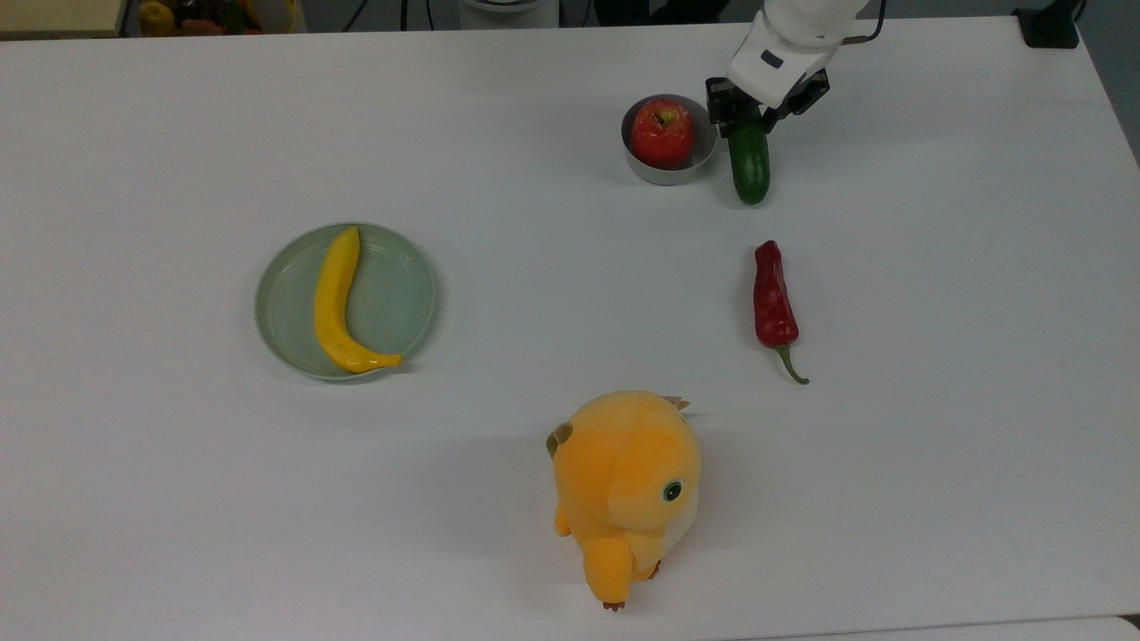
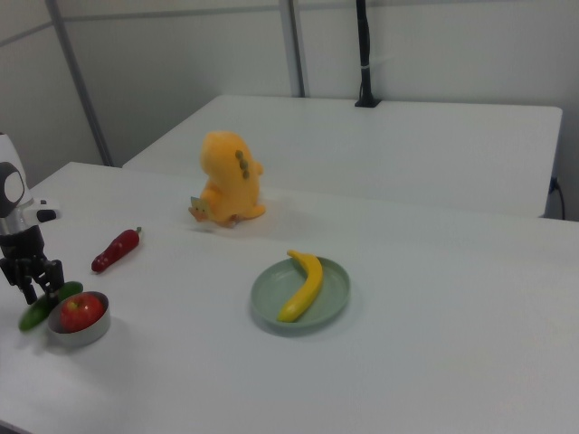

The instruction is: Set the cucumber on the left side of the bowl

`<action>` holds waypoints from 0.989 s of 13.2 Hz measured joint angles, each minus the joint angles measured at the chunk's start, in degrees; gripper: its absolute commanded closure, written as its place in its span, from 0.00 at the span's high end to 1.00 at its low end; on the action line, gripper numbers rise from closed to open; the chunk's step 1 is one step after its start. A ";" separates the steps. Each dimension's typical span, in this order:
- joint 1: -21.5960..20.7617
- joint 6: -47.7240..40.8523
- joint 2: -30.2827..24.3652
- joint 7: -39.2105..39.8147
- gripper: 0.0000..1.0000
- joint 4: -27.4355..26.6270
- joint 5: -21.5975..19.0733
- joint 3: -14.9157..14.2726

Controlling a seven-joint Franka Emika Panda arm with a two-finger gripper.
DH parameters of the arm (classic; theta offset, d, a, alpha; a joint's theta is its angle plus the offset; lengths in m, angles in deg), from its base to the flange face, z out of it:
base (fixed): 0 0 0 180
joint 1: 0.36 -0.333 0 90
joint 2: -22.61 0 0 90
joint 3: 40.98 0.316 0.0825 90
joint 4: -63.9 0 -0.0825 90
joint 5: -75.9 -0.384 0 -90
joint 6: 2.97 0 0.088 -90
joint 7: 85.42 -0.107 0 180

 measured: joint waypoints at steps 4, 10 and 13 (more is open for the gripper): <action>0.49 -1.23 -1.67 -0.59 1.00 0.93 0.02 0.00; 2.83 -15.02 -12.88 -0.95 1.00 10.86 -0.35 -5.90; 2.83 -20.67 -16.86 1.33 1.00 15.06 -1.67 -15.91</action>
